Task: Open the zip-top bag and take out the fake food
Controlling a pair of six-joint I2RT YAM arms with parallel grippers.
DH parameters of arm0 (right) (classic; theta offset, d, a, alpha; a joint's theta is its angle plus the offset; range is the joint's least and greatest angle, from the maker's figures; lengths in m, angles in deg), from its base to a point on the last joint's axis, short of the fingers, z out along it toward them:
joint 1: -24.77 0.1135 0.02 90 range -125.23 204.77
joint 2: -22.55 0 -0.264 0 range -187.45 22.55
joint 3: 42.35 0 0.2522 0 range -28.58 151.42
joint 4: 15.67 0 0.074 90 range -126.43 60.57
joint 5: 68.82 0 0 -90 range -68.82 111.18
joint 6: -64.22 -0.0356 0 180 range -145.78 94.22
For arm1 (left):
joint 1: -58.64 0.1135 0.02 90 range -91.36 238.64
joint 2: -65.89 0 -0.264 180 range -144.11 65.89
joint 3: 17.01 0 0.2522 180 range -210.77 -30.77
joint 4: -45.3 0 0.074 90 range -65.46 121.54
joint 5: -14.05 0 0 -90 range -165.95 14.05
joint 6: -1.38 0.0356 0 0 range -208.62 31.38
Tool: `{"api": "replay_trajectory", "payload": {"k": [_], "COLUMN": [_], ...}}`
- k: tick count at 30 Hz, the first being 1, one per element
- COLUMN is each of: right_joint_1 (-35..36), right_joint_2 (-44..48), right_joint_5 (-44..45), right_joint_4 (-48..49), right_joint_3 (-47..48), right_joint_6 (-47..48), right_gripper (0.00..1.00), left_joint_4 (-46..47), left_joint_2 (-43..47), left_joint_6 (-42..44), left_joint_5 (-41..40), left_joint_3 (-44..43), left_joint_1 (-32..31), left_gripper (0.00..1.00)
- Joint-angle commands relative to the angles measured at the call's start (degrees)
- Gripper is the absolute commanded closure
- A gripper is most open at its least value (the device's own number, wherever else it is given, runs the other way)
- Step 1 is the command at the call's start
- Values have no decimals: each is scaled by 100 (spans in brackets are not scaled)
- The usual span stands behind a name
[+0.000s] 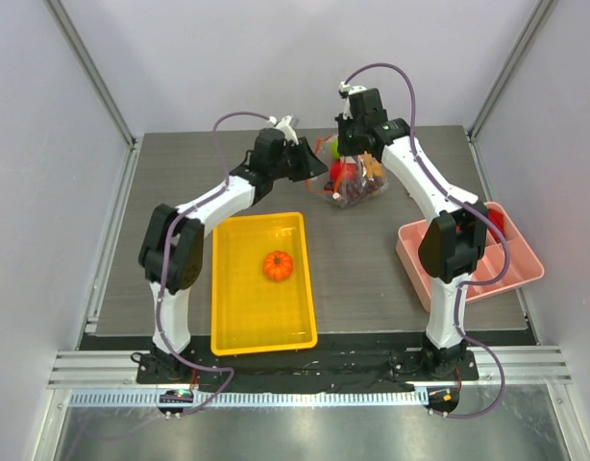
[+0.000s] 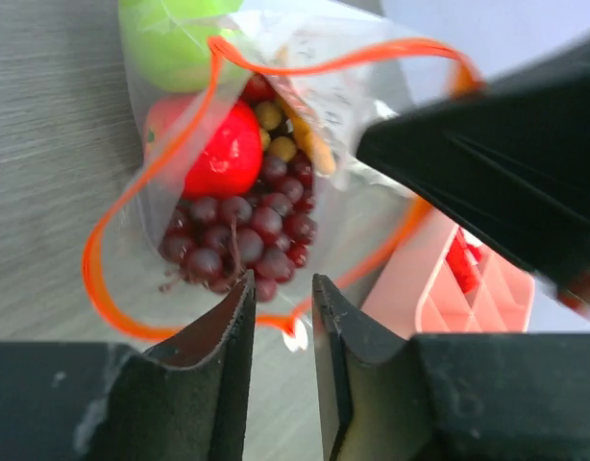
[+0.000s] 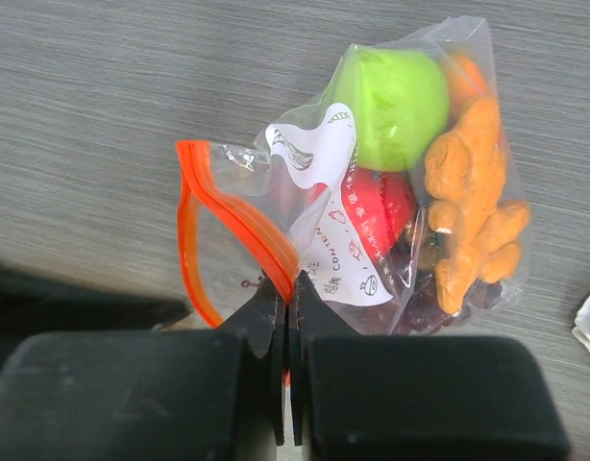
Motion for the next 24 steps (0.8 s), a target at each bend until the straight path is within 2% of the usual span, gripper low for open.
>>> {"api": "replay_trajectory", "payload": {"k": [1,4,9,11,16,22,24], "right_joint_1": [37,37,45,45,37,37,45], "right_joint_2": [213,186,186,177,151,151,142], "right_joint_5": [-79,-71,-71,-79,-334,-475,-492], "right_joint_4": [108,108,108,108,38,29,12], "right_joint_3": [308,325,369,396,589,730,747], "right_joint_6": [-49,-49,-58,-93,-198,-278,-304], "right_gripper": [98,98,99,98,98,98,99], "left_joint_4": [-369,-792,-801,-766,-363,113,166], "left_joint_2": [-523,-946,-1280,-1359,-1377,-1298,-1333], "left_joint_6": [234,269,313,375,778,1025,1043], "left_joint_5": [601,566,619,821,1128,1243,1121], "left_joint_3": [-940,-1416,-1346,-1329,-961,-608,-617], "left_joint_1": [25,25,25,16,7,-28,-37], "left_gripper": [69,64,54,53,53,39,38]}}
